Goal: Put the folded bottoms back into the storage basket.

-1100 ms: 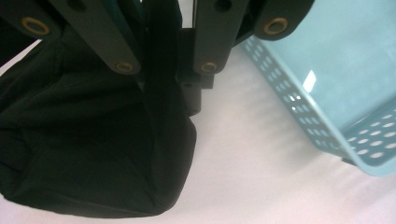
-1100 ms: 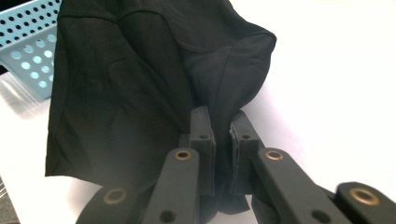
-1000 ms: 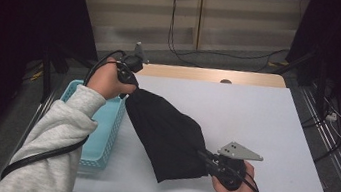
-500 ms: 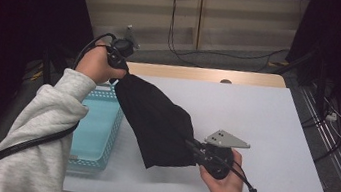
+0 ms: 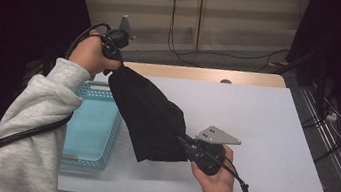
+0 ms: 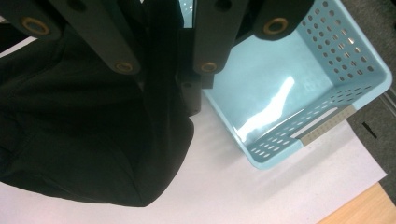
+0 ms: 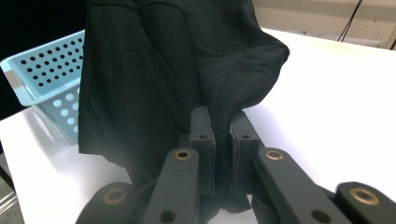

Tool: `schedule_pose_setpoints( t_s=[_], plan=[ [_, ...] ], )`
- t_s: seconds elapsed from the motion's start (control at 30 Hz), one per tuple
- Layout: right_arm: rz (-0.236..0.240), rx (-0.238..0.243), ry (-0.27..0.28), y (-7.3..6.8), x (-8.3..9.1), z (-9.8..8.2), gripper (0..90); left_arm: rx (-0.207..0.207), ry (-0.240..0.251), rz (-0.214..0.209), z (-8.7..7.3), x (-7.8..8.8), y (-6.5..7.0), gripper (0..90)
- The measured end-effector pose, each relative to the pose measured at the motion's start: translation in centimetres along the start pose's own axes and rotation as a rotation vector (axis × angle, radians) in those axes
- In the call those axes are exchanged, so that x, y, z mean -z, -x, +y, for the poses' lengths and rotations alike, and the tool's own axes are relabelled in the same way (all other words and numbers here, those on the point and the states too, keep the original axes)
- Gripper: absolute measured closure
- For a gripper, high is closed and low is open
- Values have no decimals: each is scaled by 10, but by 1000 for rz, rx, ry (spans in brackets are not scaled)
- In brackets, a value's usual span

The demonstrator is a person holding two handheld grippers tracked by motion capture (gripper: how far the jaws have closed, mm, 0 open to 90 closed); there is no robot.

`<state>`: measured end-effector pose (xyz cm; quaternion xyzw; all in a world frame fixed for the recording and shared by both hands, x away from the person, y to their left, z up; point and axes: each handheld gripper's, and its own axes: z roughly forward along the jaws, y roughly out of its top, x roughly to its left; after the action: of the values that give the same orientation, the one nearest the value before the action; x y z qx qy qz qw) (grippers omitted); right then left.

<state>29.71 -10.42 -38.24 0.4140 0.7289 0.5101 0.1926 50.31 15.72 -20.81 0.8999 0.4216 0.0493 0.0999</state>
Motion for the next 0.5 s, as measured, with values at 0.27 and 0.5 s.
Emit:
schedule_pose_setpoints(
  t_s=[0.27, 0.5],
  plan=[
    [11, 14, 26, -6, -4, 0, 826, 0, 4, 18, 0, 10, 1, 852],
    [21, 20, 45, -10, -11, 1, 826, 1, -1, 32, 3, 22, -1, 852]
  ],
)
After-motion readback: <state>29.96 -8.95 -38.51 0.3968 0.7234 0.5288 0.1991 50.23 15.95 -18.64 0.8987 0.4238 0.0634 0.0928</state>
